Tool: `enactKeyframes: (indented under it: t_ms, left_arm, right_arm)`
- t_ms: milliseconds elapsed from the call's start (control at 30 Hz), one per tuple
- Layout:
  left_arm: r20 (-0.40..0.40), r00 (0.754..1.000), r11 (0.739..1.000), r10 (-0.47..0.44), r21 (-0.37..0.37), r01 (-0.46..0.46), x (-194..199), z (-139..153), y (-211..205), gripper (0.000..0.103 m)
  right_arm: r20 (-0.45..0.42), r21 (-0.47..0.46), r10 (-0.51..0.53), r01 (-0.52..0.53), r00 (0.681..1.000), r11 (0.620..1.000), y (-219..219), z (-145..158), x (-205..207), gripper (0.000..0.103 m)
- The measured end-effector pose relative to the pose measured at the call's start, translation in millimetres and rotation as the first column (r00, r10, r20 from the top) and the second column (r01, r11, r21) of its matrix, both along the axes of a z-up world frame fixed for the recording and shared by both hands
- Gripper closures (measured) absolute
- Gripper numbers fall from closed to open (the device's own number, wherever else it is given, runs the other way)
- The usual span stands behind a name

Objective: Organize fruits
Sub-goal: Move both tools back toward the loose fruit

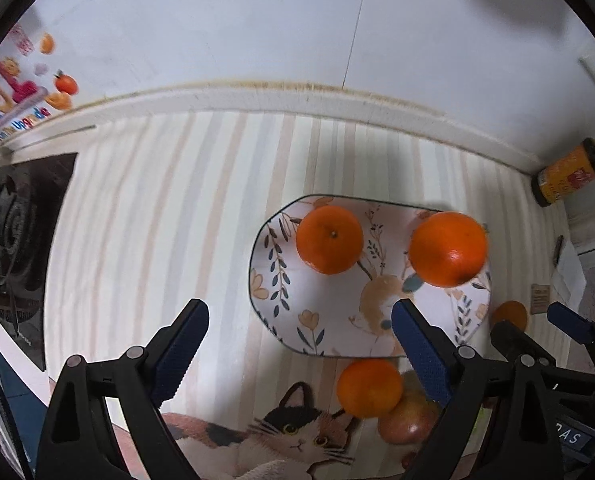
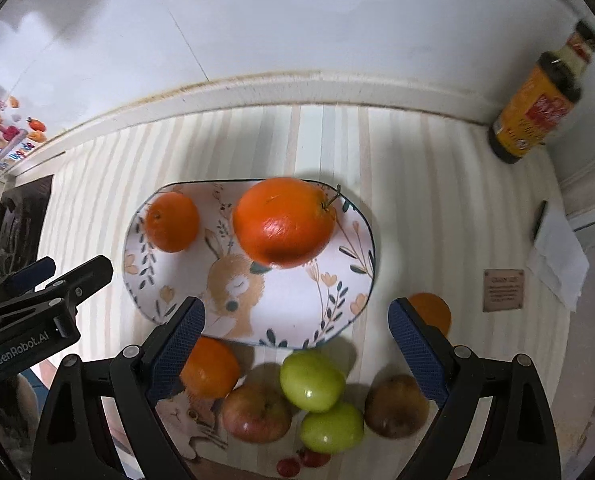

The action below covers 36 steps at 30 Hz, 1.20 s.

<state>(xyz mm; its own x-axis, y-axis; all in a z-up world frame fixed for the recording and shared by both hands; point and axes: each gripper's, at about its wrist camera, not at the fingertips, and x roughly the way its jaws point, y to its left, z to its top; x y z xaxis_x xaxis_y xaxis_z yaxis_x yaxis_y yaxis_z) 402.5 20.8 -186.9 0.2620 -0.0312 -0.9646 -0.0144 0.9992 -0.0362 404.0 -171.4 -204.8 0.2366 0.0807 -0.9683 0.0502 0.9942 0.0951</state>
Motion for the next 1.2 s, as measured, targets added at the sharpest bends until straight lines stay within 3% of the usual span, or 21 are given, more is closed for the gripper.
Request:
enactKeyframes:
  t_ms: [300, 633, 967, 1033, 1200]
  left_arm:
    - [0.115, 0.993, 0.999, -0.038, -0.010, 0.040, -48, 51, 7, 0.009]
    - [0.178, 0.983, 0.999, -0.038, -0.031, 0.045, -87, 82, 21, 0.010]
    - [0.169, 0.984, 0.998, -0.058, -0.016, 0.061, -91, 77, 18, 0.009]
    - [0.166, 0.984, 0.998, -0.068, 0.000, 0.069, -88, 71, 14, 0.001]
    - [0.096, 0.989, 0.994, -0.113, 0.013, 0.112, -74, 35, -7, 0.001]
  right_arm:
    - [0.132, -0.021, -0.015, 0.018, 0.991, 1.000, 16, 65, -55, 0.008]
    - [0.200, 0.007, -0.048, 0.048, 0.979, 0.999, 29, 98, -93, 0.008]
    - [0.205, 0.061, -0.105, 0.095, 0.973, 0.994, 19, 98, -101, 0.006]
    - [0.183, 0.088, -0.134, 0.120, 0.974, 0.989, 10, 90, -100, 0.006]
    - [0.080, 0.140, -0.213, 0.201, 0.974, 0.969, -21, 50, -96, 0.006]
